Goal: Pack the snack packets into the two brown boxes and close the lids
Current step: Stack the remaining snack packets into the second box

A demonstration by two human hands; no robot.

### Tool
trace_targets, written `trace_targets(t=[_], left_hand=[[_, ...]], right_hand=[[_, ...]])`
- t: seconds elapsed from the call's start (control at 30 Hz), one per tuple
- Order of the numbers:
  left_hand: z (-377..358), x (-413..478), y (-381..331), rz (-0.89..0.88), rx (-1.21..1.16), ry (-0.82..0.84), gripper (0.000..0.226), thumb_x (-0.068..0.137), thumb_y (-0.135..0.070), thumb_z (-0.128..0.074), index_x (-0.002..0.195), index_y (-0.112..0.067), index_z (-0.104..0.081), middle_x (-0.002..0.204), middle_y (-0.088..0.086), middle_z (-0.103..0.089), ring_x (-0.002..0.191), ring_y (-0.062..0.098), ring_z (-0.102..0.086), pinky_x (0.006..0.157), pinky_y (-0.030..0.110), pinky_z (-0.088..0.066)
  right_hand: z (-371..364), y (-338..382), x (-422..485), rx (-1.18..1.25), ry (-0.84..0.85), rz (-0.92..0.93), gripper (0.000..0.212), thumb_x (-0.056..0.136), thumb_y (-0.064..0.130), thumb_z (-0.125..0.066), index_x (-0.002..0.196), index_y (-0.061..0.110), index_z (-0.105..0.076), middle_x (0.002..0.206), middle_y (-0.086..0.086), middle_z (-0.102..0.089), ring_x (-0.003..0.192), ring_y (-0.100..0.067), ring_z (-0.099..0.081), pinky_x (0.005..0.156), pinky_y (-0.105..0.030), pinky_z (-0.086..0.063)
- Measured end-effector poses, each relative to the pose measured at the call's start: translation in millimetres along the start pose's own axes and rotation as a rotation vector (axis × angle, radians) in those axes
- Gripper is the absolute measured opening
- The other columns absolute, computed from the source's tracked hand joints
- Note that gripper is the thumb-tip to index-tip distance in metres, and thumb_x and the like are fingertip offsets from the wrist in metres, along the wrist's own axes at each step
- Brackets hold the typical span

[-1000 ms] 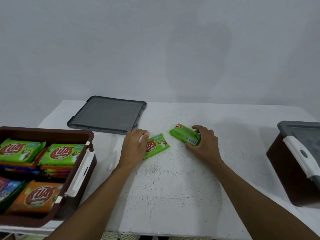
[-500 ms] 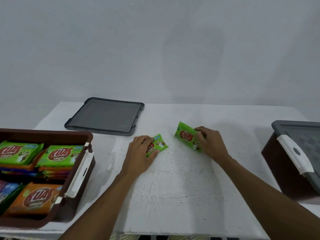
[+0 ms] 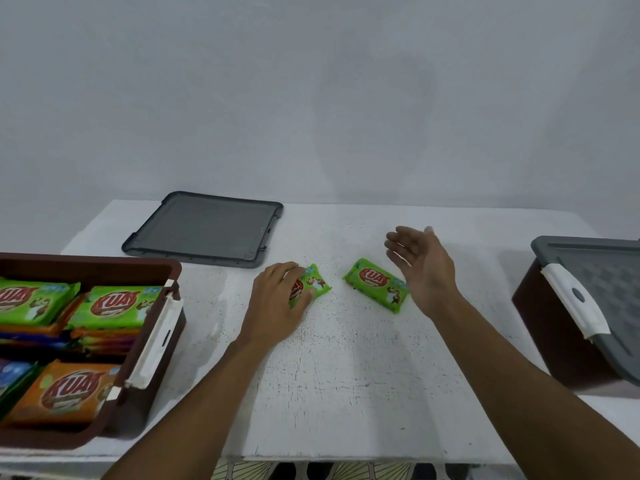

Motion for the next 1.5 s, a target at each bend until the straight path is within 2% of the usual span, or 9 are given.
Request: trace_targets(t=[0.1,0.23,0.4,0.57,0.77,0.93,1.1,1.37,1.5], left_hand=[[3,0,-2,0.007,-0.04,-0.033,0.054,0.095,-0.048,-0.035,0.127,-0.012,-0.059,0.131,0.002,-0.057,0.122,0.019,-0.049,0.108,0.038,-0.035],[8,-3,-4,0.092,-0.196,-0.054,0.06,0.095,-0.049,-0.03,0.13,-0.008,-0.056,0.135,0.004,-0.054,0.127,0.016,-0.044,0.11,0.036,-0.033],[-5,0,0,0.103,0.039,0.116,0.071,0.088,-0.056,-0.055,0.143,-0.015,-0.041,0.15,0.003,-0.038,0.139,0.021,-0.03,0.117,0.04,-0.023],[-6,-7,5,0.09,0.035,0.044,0.064,0.085,-0.045,-0.067,0.137,-0.016,-0.046,0.13,0.0,-0.054,0.12,0.02,-0.047,0.106,0.036,-0.034],[-1,-11,-7,-0.016,0.038,0.014,0.068,0.083,-0.031,-0.072,0.142,-0.02,-0.041,0.135,-0.002,-0.048,0.119,0.018,-0.044,0.106,0.034,-0.027],[-2,-13,-7,0.016,0.026,0.047,0.074,0.085,-0.034,-0.071,0.147,-0.021,-0.033,0.138,-0.002,-0.044,0.12,0.018,-0.041,0.107,0.032,-0.025],[15,8,-10,0.092,-0.035,0.121,0.081,0.083,-0.037,-0.074,0.149,-0.02,-0.03,0.138,0.001,-0.043,0.124,0.021,-0.042,0.108,0.038,-0.029],[99,52,-27,0.153,-0.15,0.284,0.061,0.068,-0.026,-0.084,0.121,-0.014,-0.057,0.111,0.003,-0.055,0.087,0.014,-0.054,0.061,0.02,-0.041],[155,33,-11,0.005,-0.076,0.407,0.053,0.065,-0.027,-0.084,0.11,-0.022,-0.056,0.098,-0.005,-0.062,0.083,0.014,-0.061,0.067,0.025,-0.049]], right_hand=[[-17,-18,-11,0.381,0.074,-0.202,0.067,0.1,0.057,-0.029,0.127,0.003,-0.059,0.124,-0.02,-0.065,0.117,-0.033,-0.062,0.105,-0.045,-0.046],[-25,-25,-21,0.387,0.13,-0.215,0.071,0.096,0.063,-0.03,0.128,0.006,-0.059,0.125,-0.018,-0.065,0.119,-0.031,-0.061,0.105,-0.045,-0.045],[-19,-12,-19,-0.876,0.123,0.223,0.027,0.096,0.031,-0.057,0.119,0.02,-0.065,0.12,0.008,-0.065,0.113,-0.012,-0.058,0.089,-0.029,-0.046],[-6,-50,-22,-1.521,0.21,0.515,0.049,0.088,0.032,-0.065,0.134,0.022,-0.054,0.143,-0.002,-0.048,0.127,-0.023,-0.044,0.105,-0.04,-0.035],[2,-46,-24,-1.511,0.089,0.511,0.065,0.085,0.04,-0.064,0.144,0.024,-0.04,0.147,-0.003,-0.041,0.135,-0.023,-0.035,0.11,-0.045,-0.027],[-4,-36,-33,-1.438,0.11,0.58,0.059,0.074,0.042,-0.072,0.127,0.026,-0.052,0.117,0.005,-0.062,0.107,-0.018,-0.055,0.092,-0.037,-0.035],[-14,-15,-48,-1.34,0.109,0.593,0.074,0.067,0.038,-0.079,0.131,0.021,-0.047,0.122,0.004,-0.052,0.096,-0.011,-0.058,0.075,-0.03,-0.053],[-62,-3,-53,-1.031,0.224,0.073,0.062,0.062,0.036,-0.072,0.12,0.017,-0.06,0.103,-0.003,-0.066,0.084,-0.016,-0.064,0.065,-0.03,-0.051],[-110,-6,-80,-1.076,0.365,0.028,0.05,0.076,0.018,-0.078,0.12,0.023,-0.054,0.108,-0.003,-0.065,0.088,-0.017,-0.064,0.067,-0.027,-0.049]])
Point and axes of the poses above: each hand's wrist, its own x-axis towards the middle knuckle, its own z-axis out of the back of the hand, y = z × x, the point moved 8 cm from there along x, towards the middle knuckle
